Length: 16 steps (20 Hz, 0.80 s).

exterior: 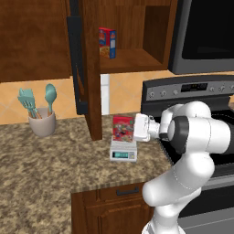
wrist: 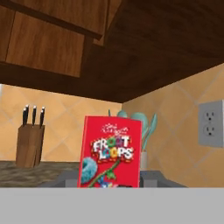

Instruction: Pick the cereal and place it on the digital scale for weighing, and close the cabinet.

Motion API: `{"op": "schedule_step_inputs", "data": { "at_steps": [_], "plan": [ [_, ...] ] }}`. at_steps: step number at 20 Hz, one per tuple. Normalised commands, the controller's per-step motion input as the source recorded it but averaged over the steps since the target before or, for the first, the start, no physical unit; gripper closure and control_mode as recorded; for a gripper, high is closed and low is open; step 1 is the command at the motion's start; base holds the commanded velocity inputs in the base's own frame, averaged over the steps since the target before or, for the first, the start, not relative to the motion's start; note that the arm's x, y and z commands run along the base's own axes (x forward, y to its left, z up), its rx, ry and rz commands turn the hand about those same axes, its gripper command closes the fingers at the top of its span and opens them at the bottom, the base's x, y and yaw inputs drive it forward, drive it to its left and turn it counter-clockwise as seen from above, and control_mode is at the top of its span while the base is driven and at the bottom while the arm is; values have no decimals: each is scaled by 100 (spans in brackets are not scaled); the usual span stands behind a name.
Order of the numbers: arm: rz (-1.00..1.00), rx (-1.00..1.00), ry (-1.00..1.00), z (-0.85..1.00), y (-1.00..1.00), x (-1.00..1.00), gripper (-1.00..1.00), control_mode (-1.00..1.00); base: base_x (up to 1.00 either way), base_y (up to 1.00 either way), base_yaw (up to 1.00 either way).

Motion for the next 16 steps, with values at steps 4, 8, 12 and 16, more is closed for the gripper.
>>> {"op": "schedule_step_inputs", "data": {
  "at_steps": [4, 8, 12, 16],
  "plan": [
    [0, 0, -2, 0, -2, 0, -100, -100, 0, 0, 0],
    [0, 0, -3, 0, -14, 0, -100, -100, 0, 0, 0],
    [0, 0, -4, 0, -34, -4, -100, -100, 0, 0, 0],
    [0, 0, -12, 9, -31, -21, -100, -100, 0, 0, 0]
  ]
}}
